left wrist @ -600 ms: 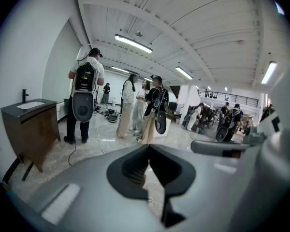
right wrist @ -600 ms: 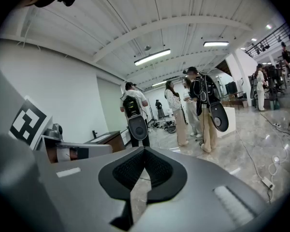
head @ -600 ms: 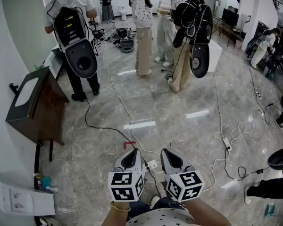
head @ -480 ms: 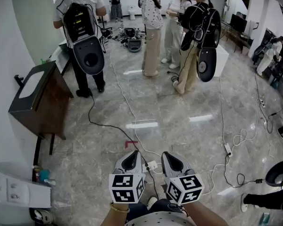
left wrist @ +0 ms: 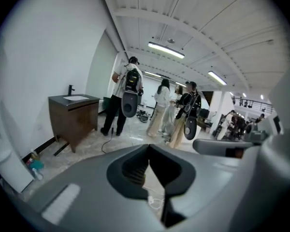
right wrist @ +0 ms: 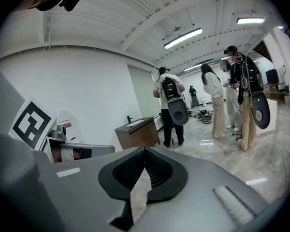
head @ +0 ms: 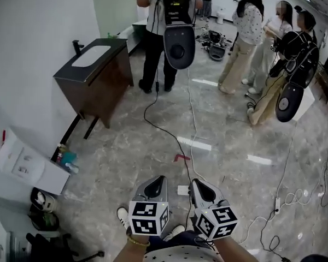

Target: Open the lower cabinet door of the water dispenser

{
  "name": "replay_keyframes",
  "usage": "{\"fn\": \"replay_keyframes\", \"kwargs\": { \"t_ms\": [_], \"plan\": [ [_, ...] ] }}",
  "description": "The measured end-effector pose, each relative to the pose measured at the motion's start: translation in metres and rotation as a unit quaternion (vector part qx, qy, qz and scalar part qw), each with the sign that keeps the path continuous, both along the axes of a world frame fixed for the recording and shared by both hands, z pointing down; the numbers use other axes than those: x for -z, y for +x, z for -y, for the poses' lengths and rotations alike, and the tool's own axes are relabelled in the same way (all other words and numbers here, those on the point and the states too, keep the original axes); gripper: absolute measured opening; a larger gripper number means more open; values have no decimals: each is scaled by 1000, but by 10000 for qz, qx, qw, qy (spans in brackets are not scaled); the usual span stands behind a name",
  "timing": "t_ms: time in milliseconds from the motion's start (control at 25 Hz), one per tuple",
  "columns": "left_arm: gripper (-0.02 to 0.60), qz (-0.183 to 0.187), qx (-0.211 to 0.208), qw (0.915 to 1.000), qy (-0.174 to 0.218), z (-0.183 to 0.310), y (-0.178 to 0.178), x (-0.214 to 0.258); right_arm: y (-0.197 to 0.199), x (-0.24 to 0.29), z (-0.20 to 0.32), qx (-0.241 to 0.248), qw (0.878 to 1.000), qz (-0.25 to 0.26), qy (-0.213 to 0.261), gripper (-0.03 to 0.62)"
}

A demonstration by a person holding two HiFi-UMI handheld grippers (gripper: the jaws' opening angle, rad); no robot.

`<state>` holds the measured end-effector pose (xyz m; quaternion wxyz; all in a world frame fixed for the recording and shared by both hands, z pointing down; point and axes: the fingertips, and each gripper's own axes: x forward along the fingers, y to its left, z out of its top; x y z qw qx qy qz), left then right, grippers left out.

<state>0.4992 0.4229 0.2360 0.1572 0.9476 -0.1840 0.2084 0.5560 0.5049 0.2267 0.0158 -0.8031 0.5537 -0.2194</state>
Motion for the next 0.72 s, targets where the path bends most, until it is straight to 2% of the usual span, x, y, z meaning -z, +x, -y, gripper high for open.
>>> {"fn": "replay_keyframes", "kwargs": {
  "t_ms": [240, 400, 720],
  "plan": [
    [8, -37, 658, 9978, 41, 81, -67, 1, -65, -2, 91, 783, 9969, -41, -9, -2],
    [8, -80, 1028, 9947, 15, 153, -123, 4, -119, 0, 166, 1170, 9931, -27, -25, -2],
    [8, -95, 1915, 9814, 100, 313, -251, 14, -235, 8, 332, 2033, 9791, 52, -11, -2]
  ]
}}
